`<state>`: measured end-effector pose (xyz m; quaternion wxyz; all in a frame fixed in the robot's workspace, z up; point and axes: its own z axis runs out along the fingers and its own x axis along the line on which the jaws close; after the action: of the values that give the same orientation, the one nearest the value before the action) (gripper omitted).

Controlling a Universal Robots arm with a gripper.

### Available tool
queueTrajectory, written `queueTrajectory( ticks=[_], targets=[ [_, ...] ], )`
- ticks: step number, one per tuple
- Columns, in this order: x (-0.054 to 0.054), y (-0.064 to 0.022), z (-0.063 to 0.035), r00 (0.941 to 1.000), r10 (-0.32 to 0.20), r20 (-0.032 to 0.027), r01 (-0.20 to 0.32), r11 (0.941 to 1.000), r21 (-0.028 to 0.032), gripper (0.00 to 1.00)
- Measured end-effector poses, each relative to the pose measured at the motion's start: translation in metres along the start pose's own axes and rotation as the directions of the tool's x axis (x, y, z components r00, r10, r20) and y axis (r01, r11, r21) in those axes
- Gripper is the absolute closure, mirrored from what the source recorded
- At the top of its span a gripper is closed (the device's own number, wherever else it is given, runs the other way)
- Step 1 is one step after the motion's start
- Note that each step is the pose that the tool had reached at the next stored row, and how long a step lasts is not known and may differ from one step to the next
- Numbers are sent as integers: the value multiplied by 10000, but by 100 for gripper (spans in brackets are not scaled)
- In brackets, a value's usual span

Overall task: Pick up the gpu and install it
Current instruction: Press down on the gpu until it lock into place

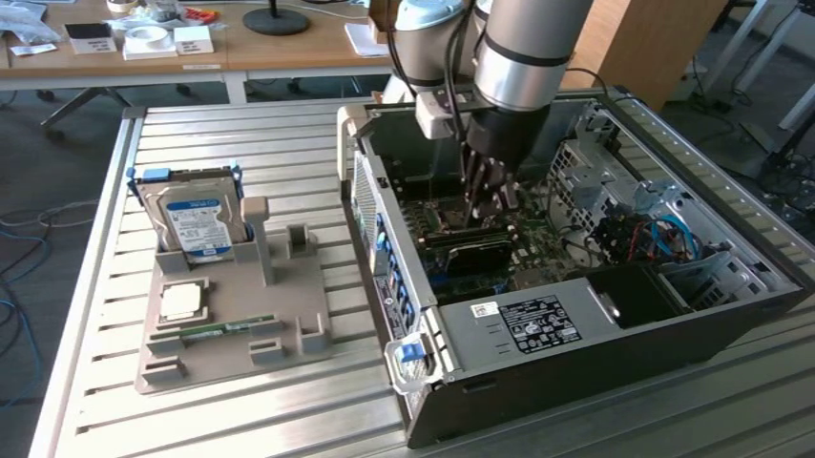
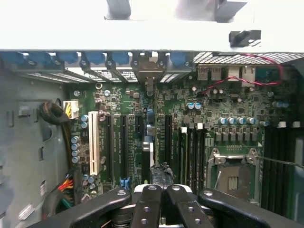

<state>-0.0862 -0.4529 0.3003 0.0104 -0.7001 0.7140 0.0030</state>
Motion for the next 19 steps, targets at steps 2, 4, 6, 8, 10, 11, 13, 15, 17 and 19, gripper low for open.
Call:
queueTrajectory(
  ticks=[2,4,6,8,10,11,13,15,17,19],
  targets=[
    [-1,-2,-59,10000,-1,0,1,10000,0,89],
    [-2,-3,-111,10000,0,0,0,10000,0,89],
    [-3,-4,-150,10000,-1,0,1,10000,0,89],
    [-4,-5,-184,10000,0,1,0,10000,0,89],
    [-4,-6,-218,10000,-1,0,1,10000,0,89],
    [-5,-7,-231,10000,-1,1,1,10000,0,89],
    [-5,-7,-233,10000,-1,2,1,10000,1,89],
    [-5,-7,-234,10000,-1,1,1,10000,0,89],
    [-5,-7,-234,10000,-1,1,1,10000,0,89],
    [-5,-7,-235,10000,-1,0,1,10000,0,89]
  ],
)
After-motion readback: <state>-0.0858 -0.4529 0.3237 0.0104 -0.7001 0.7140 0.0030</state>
